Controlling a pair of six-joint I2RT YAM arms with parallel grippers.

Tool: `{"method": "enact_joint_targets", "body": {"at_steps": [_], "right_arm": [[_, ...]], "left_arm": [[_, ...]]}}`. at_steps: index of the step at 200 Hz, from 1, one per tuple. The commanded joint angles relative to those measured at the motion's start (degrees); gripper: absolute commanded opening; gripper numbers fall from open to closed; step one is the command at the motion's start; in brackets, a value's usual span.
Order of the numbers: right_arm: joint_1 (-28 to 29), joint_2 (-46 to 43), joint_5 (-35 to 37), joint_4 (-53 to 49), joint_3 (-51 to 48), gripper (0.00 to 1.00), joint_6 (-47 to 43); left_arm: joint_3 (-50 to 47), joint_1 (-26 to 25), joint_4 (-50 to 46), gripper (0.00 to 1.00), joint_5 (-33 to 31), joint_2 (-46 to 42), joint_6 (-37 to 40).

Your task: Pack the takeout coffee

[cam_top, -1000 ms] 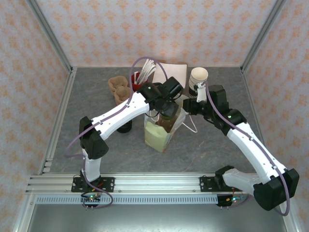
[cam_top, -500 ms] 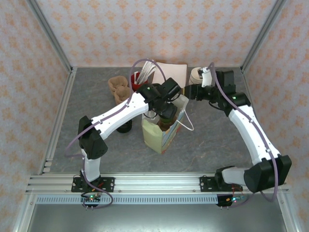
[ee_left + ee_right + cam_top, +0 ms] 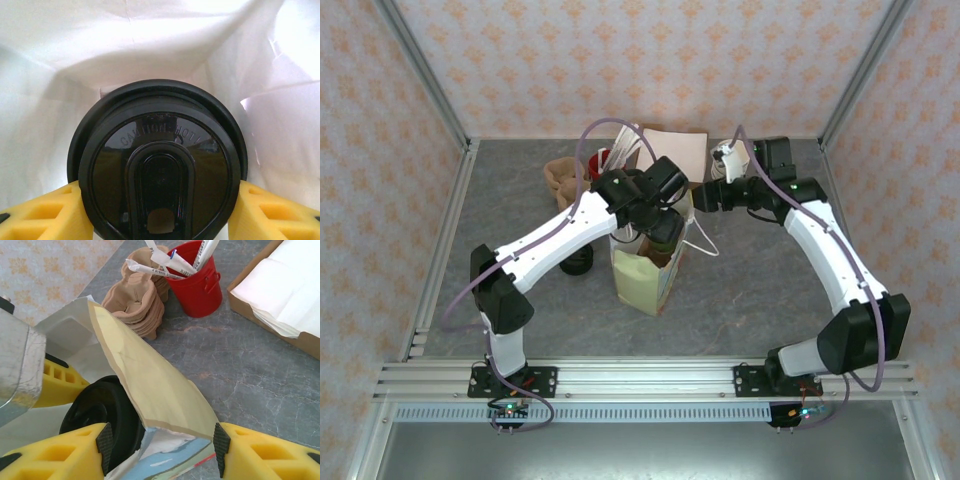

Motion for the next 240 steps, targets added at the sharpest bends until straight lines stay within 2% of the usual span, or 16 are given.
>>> {"method": "enact_joint_targets", "body": {"at_steps": [1, 43, 79, 104, 132, 154, 183, 240], "right_arm": [[-0.1, 1.6, -2.7, -0.1, 2.9, 0.58, -2.5], [0.5, 6.9, -5.5, -2.8, 8.5, 0.61, -2.8], [2.0, 8.9, -6.3, -6.1, 10.6, 0.58, -4.1], [2.6, 8.8, -6.6, -6.5, 10.1, 0.47, -5.2], [2.8, 9.0, -6.5, -7.0, 10.9, 0.21, -6.0], [2.8, 9.0, -6.5, -7.5, 12.6, 0.05, -6.8], [3.5, 7.8, -7.2, -7.1, 13.4, 0.00, -8.3], [7.0, 2.2, -2.1, -1.9, 9.2, 0.00, -7.4]], "left_arm": [[-1.2, 0.7, 0.7, 0.54, 0.5, -2.6, -0.1], [-1.5, 1.0, 0.9, 0.54, -0.1, -3.1, -0.4], [-2.5, 1.4, 1.2, 0.54, -0.8, -4.0, -0.8], [-3.8, 2.0, 1.6, 0.54, -0.8, -5.1, -1.0], [-4.8, 2.0, 1.6, 0.54, -1.0, -5.9, -0.9], [-5.6, 2.0, 2.0, 0.54, -1.3, -6.7, -1.1], [-6.7, 2.0, 2.9, 0.54, -1.3, -7.8, -1.0], [-7.8, 1.3, 4.1, 0.53, -4.6, -9.6, -1.2]]}}
